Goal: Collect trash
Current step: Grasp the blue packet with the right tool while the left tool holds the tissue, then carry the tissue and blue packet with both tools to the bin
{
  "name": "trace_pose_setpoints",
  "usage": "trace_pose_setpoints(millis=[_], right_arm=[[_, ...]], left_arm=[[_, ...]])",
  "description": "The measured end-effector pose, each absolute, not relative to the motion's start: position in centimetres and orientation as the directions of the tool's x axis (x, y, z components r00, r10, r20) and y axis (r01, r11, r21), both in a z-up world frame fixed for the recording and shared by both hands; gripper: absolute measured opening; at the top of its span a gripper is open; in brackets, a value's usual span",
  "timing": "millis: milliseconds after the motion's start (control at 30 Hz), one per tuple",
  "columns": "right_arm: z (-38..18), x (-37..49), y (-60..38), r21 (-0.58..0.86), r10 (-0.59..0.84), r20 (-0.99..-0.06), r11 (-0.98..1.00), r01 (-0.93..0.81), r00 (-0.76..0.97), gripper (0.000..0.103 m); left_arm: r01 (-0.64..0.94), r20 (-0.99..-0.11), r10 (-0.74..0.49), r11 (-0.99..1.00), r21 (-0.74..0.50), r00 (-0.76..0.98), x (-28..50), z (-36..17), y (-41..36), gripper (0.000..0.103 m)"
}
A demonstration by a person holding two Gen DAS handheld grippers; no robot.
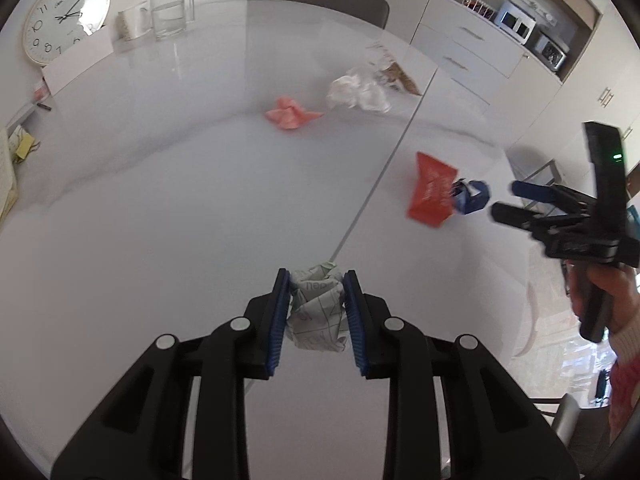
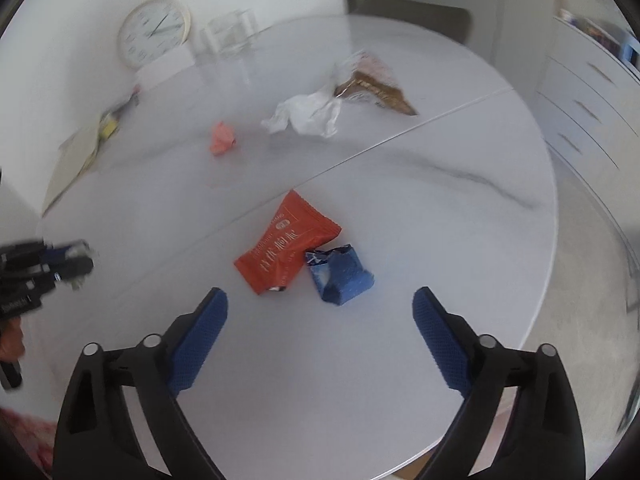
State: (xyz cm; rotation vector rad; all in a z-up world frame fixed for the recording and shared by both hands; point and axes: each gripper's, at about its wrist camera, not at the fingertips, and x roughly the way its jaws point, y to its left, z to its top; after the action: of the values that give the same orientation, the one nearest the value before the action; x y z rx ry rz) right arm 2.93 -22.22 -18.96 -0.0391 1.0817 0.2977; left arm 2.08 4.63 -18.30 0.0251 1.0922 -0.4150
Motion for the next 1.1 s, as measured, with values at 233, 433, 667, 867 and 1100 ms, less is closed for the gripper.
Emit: trace_pose_setpoints(millis=[233, 433, 667, 867, 1100], right_arm=[[-21.2, 6.0, -22.8, 0.107, 0.28, -0.898, 0.888, -0.447, 0.341, 0.081], [-22.1, 6.4, -21.6, 0.101, 0.315, -0.895, 0.833, -0.544, 0.316, 0.071], [-22.3, 6.4, -21.3, 0.049, 0.306, -0.888, 0.806, -0.59, 0.343, 0.035], [-21.4, 5.1, -23.8, 0.118, 0.335, -0.863, 0.862, -0.494, 0.378, 0.034], [-15.3, -2.9, -32.2, 0.218, 0.284, -0.786, 0.958, -0.185, 0.548, 0.034]], left_arm=[[0.292, -0.864, -0.323, 0.931, -0.218, 0.386, 1.7, -18.4, 0.3, 0.027], [0.243, -0.873, -0.295, 0.947, -0.211, 0.389, 1.7, -18.4, -1.4, 0.027], [0.23, -0.882, -0.262, 0.956, -0.182, 0.392, 1.6, -18.2, -2.2, 0.027], [0.283, -0.887, -0.253, 0.948, -0.147, 0.386, 1.4, -17.5, -3.6, 0.027], [0.476, -0.877, -0.331, 0.868, -0.14, 0.347, -0.2, -14.9, -10.1, 0.027]])
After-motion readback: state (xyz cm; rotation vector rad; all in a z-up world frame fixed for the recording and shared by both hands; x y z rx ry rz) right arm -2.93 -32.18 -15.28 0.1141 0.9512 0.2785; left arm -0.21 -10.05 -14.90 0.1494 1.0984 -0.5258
